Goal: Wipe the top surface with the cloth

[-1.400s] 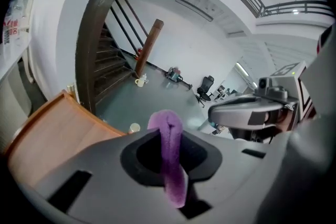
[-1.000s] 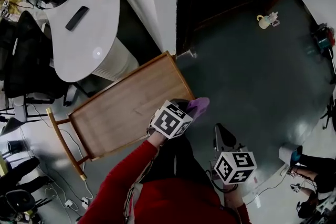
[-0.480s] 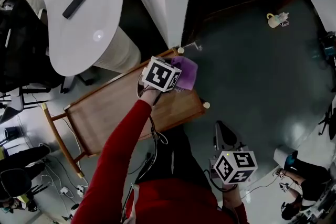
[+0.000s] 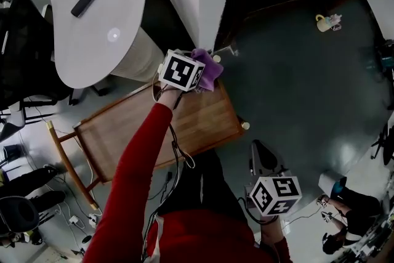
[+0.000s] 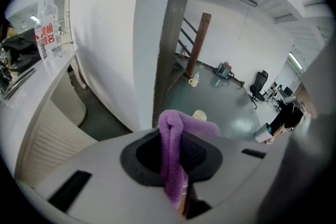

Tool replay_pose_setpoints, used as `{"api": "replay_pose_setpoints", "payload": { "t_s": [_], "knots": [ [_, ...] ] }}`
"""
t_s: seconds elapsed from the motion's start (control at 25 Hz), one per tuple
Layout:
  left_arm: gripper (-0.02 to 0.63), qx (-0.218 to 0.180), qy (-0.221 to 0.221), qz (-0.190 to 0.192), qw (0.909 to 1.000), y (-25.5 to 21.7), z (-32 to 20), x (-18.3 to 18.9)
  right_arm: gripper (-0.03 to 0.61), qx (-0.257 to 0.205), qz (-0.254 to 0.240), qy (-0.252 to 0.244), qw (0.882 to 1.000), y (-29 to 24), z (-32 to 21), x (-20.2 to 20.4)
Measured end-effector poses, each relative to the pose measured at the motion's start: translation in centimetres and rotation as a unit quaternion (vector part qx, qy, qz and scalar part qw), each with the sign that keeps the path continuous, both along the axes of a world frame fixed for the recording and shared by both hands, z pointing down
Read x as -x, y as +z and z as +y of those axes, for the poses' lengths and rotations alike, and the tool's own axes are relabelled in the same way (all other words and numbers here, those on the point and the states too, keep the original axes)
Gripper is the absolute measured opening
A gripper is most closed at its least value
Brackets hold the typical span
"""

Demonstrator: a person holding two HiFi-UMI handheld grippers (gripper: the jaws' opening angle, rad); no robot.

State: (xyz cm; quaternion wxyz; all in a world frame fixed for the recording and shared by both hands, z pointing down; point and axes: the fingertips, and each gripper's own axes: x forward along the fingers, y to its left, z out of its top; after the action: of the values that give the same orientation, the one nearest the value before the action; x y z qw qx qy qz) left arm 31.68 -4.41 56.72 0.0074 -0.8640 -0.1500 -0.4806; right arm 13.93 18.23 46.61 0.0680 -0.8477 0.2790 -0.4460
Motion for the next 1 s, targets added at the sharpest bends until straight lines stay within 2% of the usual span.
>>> {"api": "replay_pose_setpoints", "payload": {
  "t_s": [0.24, 0.36, 0.44, 0.56, 0.72, 0.84, 1.0],
  "knots": [
    [0.048, -0.018, -0.019, 0.02, 0.9995, -0.9, -1.3, -0.1, 0.003, 0.001, 0.003, -0.003, 1.0, -0.3, -0.4, 0.3],
    [0.048, -0.022, -0.05, 0.082, 0.9952, -3.9, -2.9, 0.2, 0.003, -0.002, 0.012, -0.01, 1.0, -0.6, -1.1, 0.3],
    [0.048, -0.019, -0.071, 0.136, 0.988, -7.0, -4.2, 1.1, 0.003, -0.011, 0.019, -0.016, 1.0, -1.1, -1.9, 0.3],
    [0.048, -0.005, -0.111, 0.217, 0.9698, -12.7, -6.0, 3.9, 0.003, -0.022, 0.043, -0.034, 0.998, -2.4, -3.4, 0.0],
    [0.048, 0.0, -0.159, 0.307, 0.9384, -20.0, -7.6, 10.3, 0.003, -0.044, 0.092, -0.083, 0.991, -4.9, -6.4, -0.9],
    [0.048, -0.002, -0.192, 0.347, 0.9182, -23.5, -8.4, 16.5, 0.003, -0.072, 0.126, -0.121, 0.982, -7.2, -9.2, 0.0],
    [0.048, -0.015, -0.257, 0.387, 0.8855, -25.9, -10.2, 23.7, 0.003, -0.125, 0.165, -0.191, 0.96, -9.9, -14.5, 1.0]
  ]
}}
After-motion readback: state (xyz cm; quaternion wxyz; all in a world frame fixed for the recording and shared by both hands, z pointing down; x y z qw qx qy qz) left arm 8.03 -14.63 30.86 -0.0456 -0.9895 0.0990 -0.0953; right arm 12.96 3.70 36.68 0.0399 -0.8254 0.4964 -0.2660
